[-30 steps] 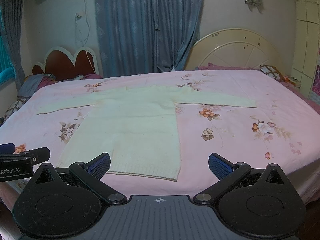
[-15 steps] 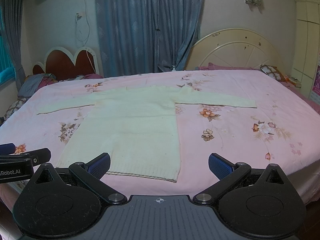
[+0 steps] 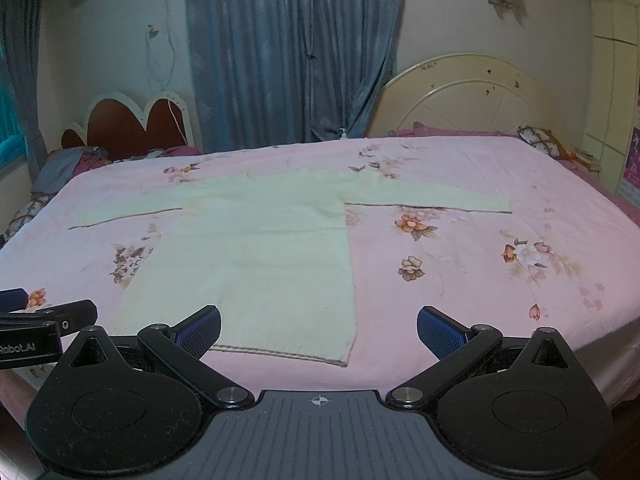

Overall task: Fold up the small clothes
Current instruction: 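Move the right gripper to the sleeve cuff and close on it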

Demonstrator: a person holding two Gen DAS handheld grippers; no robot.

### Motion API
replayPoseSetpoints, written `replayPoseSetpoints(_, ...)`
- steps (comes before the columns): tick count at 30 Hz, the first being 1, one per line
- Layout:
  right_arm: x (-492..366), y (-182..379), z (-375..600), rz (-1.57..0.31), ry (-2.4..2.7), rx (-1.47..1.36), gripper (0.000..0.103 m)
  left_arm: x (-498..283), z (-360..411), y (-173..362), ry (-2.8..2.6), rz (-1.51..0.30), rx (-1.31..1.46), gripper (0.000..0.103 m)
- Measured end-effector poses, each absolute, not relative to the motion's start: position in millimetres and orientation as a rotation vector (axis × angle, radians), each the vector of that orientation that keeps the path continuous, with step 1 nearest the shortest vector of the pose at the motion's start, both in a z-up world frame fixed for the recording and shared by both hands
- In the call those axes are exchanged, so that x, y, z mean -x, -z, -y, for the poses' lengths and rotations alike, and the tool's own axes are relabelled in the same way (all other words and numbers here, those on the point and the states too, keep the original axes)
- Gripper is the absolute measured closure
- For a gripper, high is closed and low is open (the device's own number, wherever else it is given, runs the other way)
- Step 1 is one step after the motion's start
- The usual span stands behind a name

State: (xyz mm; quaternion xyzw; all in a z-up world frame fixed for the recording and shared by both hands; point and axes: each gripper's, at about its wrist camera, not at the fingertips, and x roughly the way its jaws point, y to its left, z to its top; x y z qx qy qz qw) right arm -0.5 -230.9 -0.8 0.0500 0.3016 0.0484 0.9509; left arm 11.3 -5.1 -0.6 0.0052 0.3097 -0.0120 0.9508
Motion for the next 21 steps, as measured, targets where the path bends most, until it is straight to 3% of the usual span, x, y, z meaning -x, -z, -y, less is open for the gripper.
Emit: replayPoseSetpoints(21,-108,5,229,-0.615,0.010,-0.118,0.000,-134,-6,8,0.112,-0.635,-0.019,0.000)
